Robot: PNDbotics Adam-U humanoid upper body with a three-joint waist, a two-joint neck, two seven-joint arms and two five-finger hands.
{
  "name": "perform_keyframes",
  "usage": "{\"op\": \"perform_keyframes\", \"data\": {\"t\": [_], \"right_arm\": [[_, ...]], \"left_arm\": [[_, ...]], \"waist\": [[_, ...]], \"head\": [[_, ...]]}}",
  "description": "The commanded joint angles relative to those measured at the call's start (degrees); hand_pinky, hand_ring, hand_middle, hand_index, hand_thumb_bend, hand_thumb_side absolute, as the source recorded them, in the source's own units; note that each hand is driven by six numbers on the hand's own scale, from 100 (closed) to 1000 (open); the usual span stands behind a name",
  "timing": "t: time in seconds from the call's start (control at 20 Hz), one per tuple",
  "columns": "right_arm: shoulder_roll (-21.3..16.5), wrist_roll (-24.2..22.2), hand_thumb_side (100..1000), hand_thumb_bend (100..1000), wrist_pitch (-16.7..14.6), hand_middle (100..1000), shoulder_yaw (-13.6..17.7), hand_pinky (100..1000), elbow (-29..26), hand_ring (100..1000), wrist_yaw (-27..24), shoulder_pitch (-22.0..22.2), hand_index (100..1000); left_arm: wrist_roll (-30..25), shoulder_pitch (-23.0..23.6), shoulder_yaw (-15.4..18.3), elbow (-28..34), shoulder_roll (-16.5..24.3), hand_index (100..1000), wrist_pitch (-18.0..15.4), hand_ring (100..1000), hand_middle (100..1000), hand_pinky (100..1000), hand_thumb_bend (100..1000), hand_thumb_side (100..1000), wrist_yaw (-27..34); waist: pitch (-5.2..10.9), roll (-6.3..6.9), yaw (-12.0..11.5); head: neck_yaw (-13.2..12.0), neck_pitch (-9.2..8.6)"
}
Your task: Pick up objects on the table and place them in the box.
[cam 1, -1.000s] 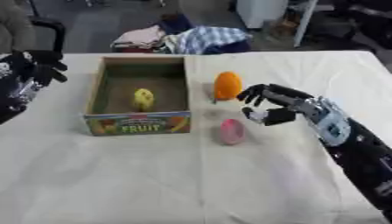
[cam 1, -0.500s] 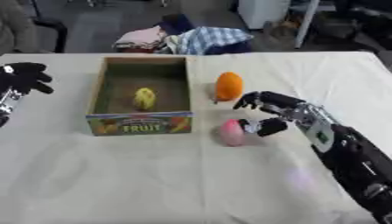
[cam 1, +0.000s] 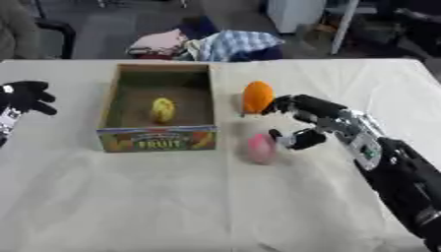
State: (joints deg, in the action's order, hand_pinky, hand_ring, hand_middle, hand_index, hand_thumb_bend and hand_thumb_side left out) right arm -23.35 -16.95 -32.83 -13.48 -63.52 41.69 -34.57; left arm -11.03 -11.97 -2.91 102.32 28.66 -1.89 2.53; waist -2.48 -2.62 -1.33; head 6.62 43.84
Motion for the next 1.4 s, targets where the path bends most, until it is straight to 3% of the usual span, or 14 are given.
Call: {"op": "perform_keyframes", "data": {"t": [0.05,0.45,0.8,1.0,1.05,1.1,1.15,1.25,1.4], "right_arm": [[-2.56,-2.3,509,100,0.23,775,-0.57,727,-3.28,808,-3.04,-0.33,871],[-2.53,-7.81,637,100,-1.14,795,-3.48,734,-3.05,819,-2.73,1.16,886],[-1.12,-5.79,611,100,-2.69,798,-3.66,735,-0.78,822,4.37,0.91,852],[-0.41,-2.37,504,100,-3.05,771,-3.39,724,-0.06,804,8.15,0.59,735],[-0.23,-1.04,383,107,-2.93,737,-3.16,707,0.02,780,8.81,0.48,625],[-0.08,0.63,368,110,-2.67,732,-2.94,705,0.06,777,9.38,0.37,611],[0.05,2.38,234,128,-2.37,690,-2.75,688,0.07,752,9.9,0.23,486],[0.22,6.23,129,127,-1.6,642,-2.4,671,-0.14,726,10.8,-0.18,370],[0.19,10.59,100,111,-0.77,612,-2.08,659,-0.62,708,10.83,-1.09,294]], "left_arm": [[-0.1,-0.27,0.63,0.36,0.54,811,0.15,640,646,973,232,818,-0.28],[-0.28,0.02,0.54,0.15,0.35,811,0.18,640,647,975,228,826,-0.5],[-0.34,0.2,0.48,0.09,0.13,811,0.22,640,647,975,224,832,-0.5],[-0.39,0.29,0.41,-0.01,-0.02,811,0.25,640,646,976,220,839,-0.53],[-0.39,0.33,0.4,-0.05,-0.05,811,0.27,640,646,976,219,842,-0.54],[-0.41,0.37,0.38,-0.1,-0.08,811,0.28,640,646,976,219,842,-0.55],[-0.43,0.42,0.37,-0.14,-0.1,811,0.29,640,646,977,217,845,-0.57],[-0.42,0.49,0.39,-0.22,-0.12,811,0.31,640,646,977,213,849,-0.59],[-0.29,0.52,0.49,-0.23,-0.15,811,0.32,639,645,977,211,849,-0.52]], "waist": [[0.65,0.07,0.07],[0.59,0.03,-0.13],[0.65,0.09,-0.11],[0.66,0.09,-0.15],[0.67,0.09,-0.16],[0.68,0.1,-0.19],[0.69,0.1,-0.21],[0.71,0.1,-0.26],[0.8,0.08,-0.28]], "head": [[0.02,0.28],[0.22,0.28],[0.32,0.28],[0.32,0.28],[0.31,0.28],[0.29,0.28],[0.27,0.28],[0.28,0.28],[0.21,0.28]]}}
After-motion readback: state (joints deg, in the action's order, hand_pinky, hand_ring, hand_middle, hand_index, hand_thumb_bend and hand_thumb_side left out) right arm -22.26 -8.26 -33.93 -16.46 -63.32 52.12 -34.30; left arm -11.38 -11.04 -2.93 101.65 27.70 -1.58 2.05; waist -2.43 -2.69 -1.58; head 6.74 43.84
